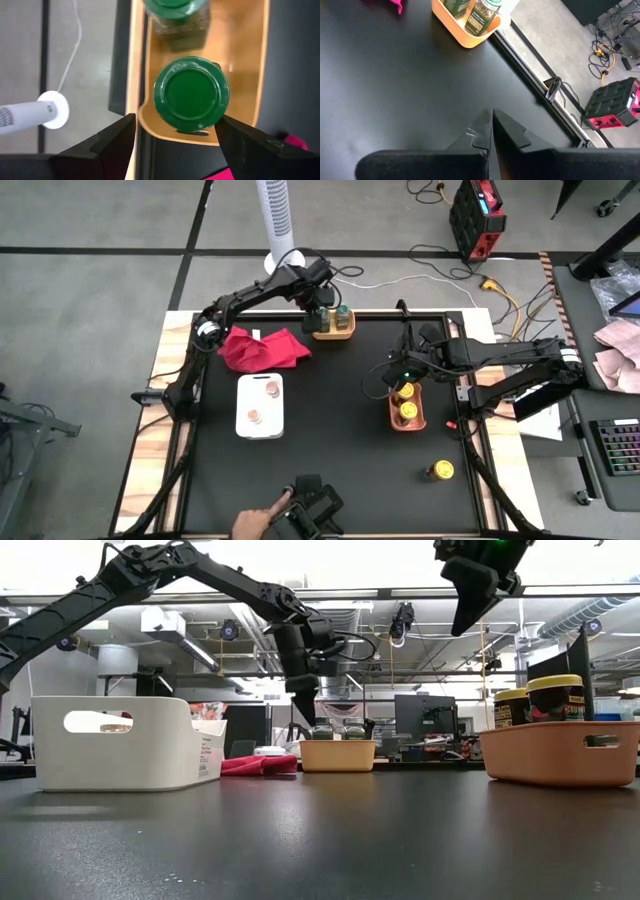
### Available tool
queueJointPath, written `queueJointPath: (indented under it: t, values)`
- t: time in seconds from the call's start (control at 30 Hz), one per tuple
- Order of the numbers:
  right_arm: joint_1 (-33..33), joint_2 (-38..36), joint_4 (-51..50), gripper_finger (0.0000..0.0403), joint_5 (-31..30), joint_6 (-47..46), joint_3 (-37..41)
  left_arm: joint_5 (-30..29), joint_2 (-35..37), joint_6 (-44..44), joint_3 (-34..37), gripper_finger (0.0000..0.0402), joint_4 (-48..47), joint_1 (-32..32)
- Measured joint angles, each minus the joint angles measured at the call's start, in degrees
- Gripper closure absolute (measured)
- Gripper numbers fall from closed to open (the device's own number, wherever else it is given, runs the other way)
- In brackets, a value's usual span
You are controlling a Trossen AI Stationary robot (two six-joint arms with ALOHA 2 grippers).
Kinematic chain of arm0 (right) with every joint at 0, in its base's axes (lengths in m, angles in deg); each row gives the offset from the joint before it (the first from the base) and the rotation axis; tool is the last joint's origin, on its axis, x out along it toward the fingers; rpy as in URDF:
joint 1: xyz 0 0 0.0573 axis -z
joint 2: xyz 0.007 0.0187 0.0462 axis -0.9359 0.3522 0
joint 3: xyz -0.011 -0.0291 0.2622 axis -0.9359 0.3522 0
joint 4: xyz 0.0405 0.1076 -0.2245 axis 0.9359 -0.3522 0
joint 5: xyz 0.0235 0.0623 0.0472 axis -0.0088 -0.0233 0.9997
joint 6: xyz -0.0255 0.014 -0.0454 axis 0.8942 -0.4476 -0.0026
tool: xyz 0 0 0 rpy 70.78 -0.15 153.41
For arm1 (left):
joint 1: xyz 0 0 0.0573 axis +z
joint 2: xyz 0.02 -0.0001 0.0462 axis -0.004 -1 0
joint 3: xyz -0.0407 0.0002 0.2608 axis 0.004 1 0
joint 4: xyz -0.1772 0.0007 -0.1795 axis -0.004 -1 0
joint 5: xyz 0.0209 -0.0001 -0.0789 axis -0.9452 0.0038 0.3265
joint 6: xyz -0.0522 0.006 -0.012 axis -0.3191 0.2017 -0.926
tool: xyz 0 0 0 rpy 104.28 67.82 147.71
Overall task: Sort spices by type
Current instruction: Put the green seasoning bottle into the yellow bin
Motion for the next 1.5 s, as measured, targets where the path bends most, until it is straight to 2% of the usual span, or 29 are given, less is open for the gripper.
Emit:
queueJointPath:
  t: [0.13, 0.3, 0.37, 0.5, 0.57, 0.7, 0.77, 0.8, 0.97, 1.03, 1.2, 1.37, 1.5]
  values:
    - [0.0, 0.0, 0.0, 0.0394, 0.0, 0.0, 0.1, -2.2, 0.0, 0.2, -2.8, 0.015, -1.2, 0.0]
    - [0.0, 0.0, 0.0, 0.0394, 0.0, 0.0, 0.2, -1.7, 0.0, 0.5, -8.4, 0.0151, -6.1, 0.0]
    - [0.0, 0.0, 0.0, 0.0394, 0.0, 0.0, 0.2, 2.7, 0.1, 0.5, -9.4, 0.0153, -8.8, 0.1]
    - [0.0, 0.0, 0.1, 0.0394, 0.0, 0.0, 0.2, 16.8, 0.1, 3.5, -7.7, 0.0181, -12.0, -0.3]
    - [0.0, 0.0, 0.1, 0.0394, 0.0, 0.0, 0.2, 18.1, 0.1, 4.9, -5.8, 0.0215, -11.0, -1.0]
    - [0.0, 0.0, 0.1, 0.0394, 0.0, 0.0, 0.2, 12.4, 0.1, 5.3, -2.3, 0.0322, -5.4, -2.1]
    - [0.0, 0.0, 0.1, 0.0394, 0.0, 0.0, 0.2, 11.8, 0.1, 5.3, -1.3, 0.0375, -4.7, -2.0]
    - [0.0, 0.0, 0.1, 0.0394, 0.0, 0.0, 0.2, 11.7, 0.1, 5.0, -0.7, 0.0388, -3.6, -2.0]
    - [0.0, 0.0, 0.1, 0.0394, 0.0, 0.0, 0.2, 8.0, 0.1, 2.9, 0.8, 0.0378, -1.0, -1.7]
    - [0.0, 0.0, 0.1, 0.0394, 0.0, 0.0, 0.2, 5.7, 0.1, 2.6, 1.4, 0.0382, 0.6, -1.6]
    - [0.0, 0.0, 0.1, 0.0394, 0.0, 0.0, 0.2, 4.7, 0.1, 2.5, 1.6, 0.0399, 1.1, -1.5]
    - [0.0, 0.0, 0.1, 0.0394, 0.0, 0.0, 0.2, -4.1, 0.1, 1.2, 1.1, 0.0401, 1.6, -1.2]
    - [0.0, 0.0, 0.1, 0.0394, 0.0, 0.0, 0.2, -5.4, 0.1, 0.8, 1.1, 0.0401, 0.0, -0.8]
